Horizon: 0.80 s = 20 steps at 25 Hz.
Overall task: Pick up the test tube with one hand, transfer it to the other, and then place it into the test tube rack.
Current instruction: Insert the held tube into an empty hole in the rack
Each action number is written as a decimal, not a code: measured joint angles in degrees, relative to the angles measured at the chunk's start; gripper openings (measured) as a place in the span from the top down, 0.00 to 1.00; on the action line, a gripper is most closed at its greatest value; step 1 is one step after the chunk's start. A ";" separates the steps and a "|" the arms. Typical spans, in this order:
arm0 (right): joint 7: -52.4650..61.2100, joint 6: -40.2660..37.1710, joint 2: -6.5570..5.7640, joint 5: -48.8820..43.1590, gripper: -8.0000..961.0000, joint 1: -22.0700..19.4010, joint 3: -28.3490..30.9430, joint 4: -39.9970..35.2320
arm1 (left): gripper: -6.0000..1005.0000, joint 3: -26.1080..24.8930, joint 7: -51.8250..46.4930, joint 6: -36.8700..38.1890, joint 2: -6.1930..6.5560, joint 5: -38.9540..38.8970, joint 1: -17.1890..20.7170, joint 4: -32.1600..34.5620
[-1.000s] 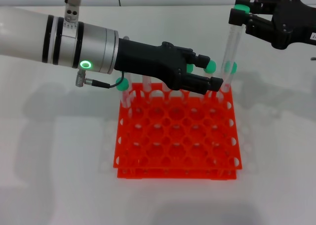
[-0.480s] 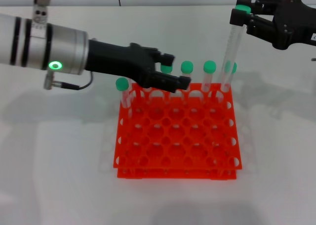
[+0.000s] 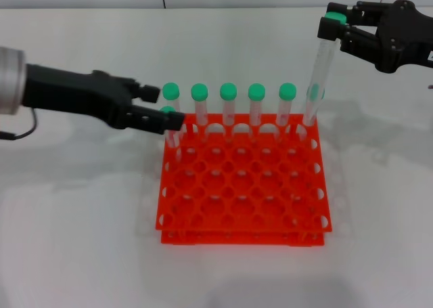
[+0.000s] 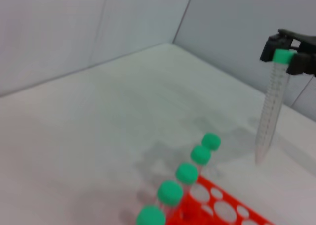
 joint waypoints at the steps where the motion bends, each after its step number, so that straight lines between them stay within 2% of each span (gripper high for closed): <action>1: 0.00 -0.02 0.01 0.00 0.71 -0.06 -0.02 0.03 | 0.12 -0.29 -1.09 0.92 0.23 0.31 0.59 1.01; 9: -0.02 -0.23 0.14 -0.01 0.71 -0.41 -0.37 0.26 | 0.13 -7.95 -3.88 8.98 0.49 4.98 2.25 2.47; 14: -0.21 -0.25 0.46 0.26 0.71 -0.49 -1.08 0.84 | 0.13 -8.49 -2.85 9.23 0.40 9.02 3.70 2.51; 15: -0.21 -0.25 0.46 0.26 0.71 -0.49 -1.08 0.84 | 0.13 -8.63 -0.92 8.62 0.12 11.97 4.22 2.43; 20: -0.87 0.25 0.50 2.08 0.71 -0.23 -2.61 2.07 | 0.13 -9.13 3.36 7.76 0.04 14.01 4.99 2.17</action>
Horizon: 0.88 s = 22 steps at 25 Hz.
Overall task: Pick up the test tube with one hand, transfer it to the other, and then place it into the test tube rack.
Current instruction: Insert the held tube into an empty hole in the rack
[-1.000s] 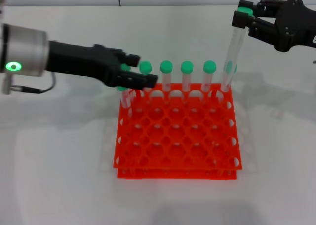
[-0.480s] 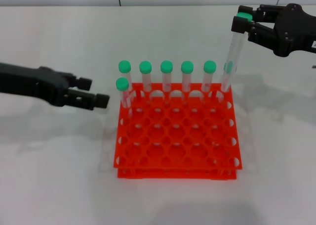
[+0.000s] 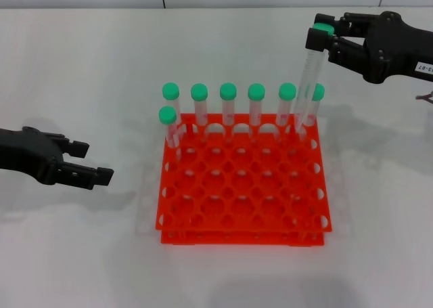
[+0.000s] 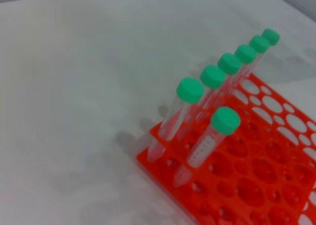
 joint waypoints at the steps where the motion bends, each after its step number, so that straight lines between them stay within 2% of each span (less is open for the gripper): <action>1: -0.18 0.08 -0.01 0.19 0.71 0.15 -0.14 0.32 | 0.13 -0.17 0.83 -0.18 0.00 0.18 0.04 -0.05; 11: -1.57 1.40 -0.01 1.00 0.71 0.93 -2.07 1.07 | 0.13 0.89 4.82 0.28 -0.34 0.46 -1.29 -0.35; 15: -2.92 1.46 0.03 1.60 0.71 0.67 -3.30 1.08 | 0.13 3.31 4.90 0.29 -0.84 0.58 -1.07 -0.19; 22: -4.44 2.69 0.08 5.97 0.71 0.55 -9.47 1.07 | 0.13 4.25 6.17 0.04 -1.29 3.12 -0.84 -0.43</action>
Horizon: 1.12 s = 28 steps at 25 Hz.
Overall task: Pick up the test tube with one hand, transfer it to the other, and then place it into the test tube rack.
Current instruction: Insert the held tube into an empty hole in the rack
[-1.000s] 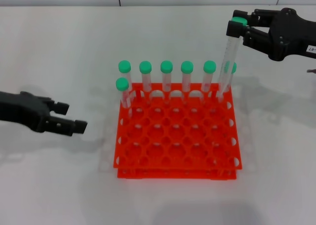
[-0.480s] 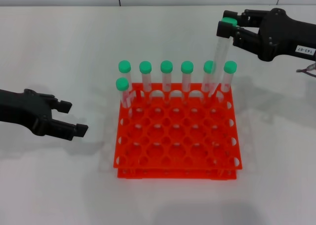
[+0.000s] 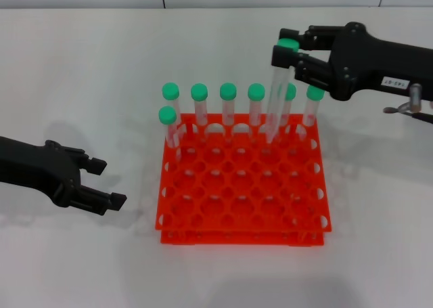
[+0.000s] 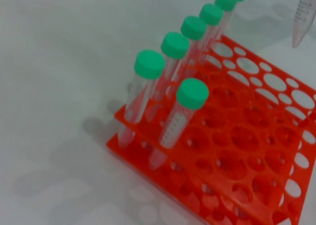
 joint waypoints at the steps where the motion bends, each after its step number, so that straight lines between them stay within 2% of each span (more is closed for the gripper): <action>1: -0.29 0.54 0.03 0.74 0.71 -0.04 -1.26 0.01 | 0.13 0.00 0.36 0.00 -0.07 0.35 0.02 -0.02; 10: -3.30 6.53 0.16 6.23 0.71 0.46 -8.85 1.01 | 0.13 1.09 4.76 -0.27 -0.45 1.82 -0.05 -0.65; 18: -5.40 9.92 0.17 9.45 0.71 0.83 -11.17 1.34 | 0.14 2.06 7.61 -0.31 -0.96 2.30 0.09 -0.70; 22: -7.27 11.82 0.16 11.27 0.71 1.10 -13.03 1.63 | 0.14 3.19 7.61 -0.36 -1.40 4.92 0.00 -0.72; 28: -11.49 13.63 0.25 16.59 0.71 1.39 -17.30 2.32 | 0.14 3.42 7.51 -0.38 -1.79 6.04 -0.16 -0.72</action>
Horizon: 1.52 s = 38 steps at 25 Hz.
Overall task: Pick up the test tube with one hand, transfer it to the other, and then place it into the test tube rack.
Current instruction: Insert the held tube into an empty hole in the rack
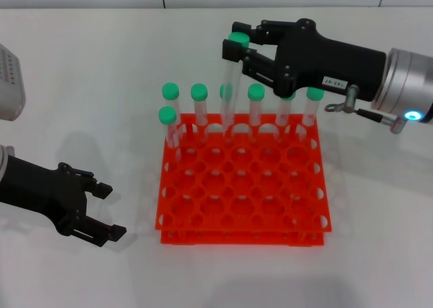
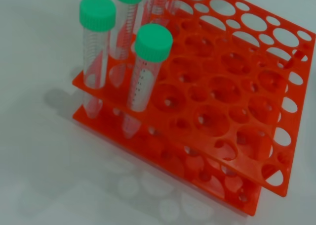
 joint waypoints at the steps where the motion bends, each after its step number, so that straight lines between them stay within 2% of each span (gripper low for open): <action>1: -0.75 0.21 0.01 0.96 0.71 0.00 -0.81 0.15 | 0.14 0.01 0.00 0.00 0.00 -0.05 -0.01 0.00; 6: -4.50 2.10 0.00 5.49 0.71 0.01 -4.32 1.06 | 0.14 -0.11 0.09 0.13 0.00 -0.30 -0.03 0.00; 19: -11.67 4.29 0.00 13.66 0.71 0.54 -7.42 6.33 | 0.14 -1.03 0.51 -0.54 0.25 -1.87 -0.33 0.00; 34: -23.43 9.03 0.00 29.03 0.71 2.96 -19.39 10.17 | 0.14 -1.14 1.05 -1.12 0.09 -1.92 0.30 -0.58; 38: -24.84 10.43 0.00 30.86 0.71 3.53 -20.97 10.57 | 0.14 -1.11 1.07 -1.17 0.18 -1.91 0.31 -0.91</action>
